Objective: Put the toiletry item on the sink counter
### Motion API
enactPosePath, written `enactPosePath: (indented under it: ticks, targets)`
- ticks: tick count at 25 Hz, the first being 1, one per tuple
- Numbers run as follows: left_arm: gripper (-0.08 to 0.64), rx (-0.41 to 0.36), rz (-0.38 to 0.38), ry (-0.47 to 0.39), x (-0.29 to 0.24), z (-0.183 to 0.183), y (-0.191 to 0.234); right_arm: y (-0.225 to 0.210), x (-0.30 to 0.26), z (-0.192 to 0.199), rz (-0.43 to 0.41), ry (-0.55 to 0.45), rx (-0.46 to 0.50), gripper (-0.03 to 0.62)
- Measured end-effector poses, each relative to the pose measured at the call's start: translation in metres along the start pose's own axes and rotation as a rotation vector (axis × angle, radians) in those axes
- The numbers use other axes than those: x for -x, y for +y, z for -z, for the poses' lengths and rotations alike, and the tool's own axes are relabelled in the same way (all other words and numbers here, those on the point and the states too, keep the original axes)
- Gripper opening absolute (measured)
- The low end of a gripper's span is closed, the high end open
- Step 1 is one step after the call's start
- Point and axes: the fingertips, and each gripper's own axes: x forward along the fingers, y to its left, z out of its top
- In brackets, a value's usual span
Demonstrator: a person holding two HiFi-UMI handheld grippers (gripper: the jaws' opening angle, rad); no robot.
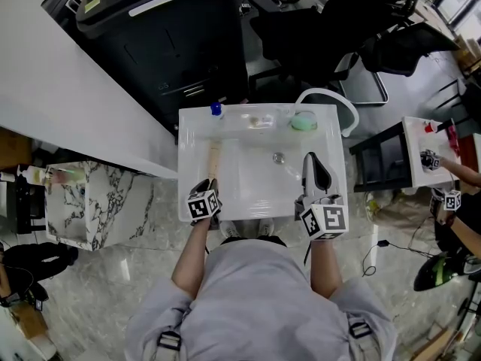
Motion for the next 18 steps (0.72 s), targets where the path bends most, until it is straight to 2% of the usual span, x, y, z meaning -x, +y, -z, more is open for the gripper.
enactPosePath:
  ticks: [2,7,18]
  targets:
    - [0.098,0.002,0.001,-0.022,0.003,-0.005,-0.001,0.0,0.0,0.0,-0.002,-0.001,0.0,0.0]
    - [0.028,-0.012,-0.018,-0.085,0.014,-0.021,-0.003,0.003,0.0,0.0,-0.012,-0.003,-0.001,0.0]
    - [0.006,-0.032,-0.044,-0.2,0.042,-0.056,-0.009,0.015,0.001,-0.003,-0.043,-0.006,0.005,0.0]
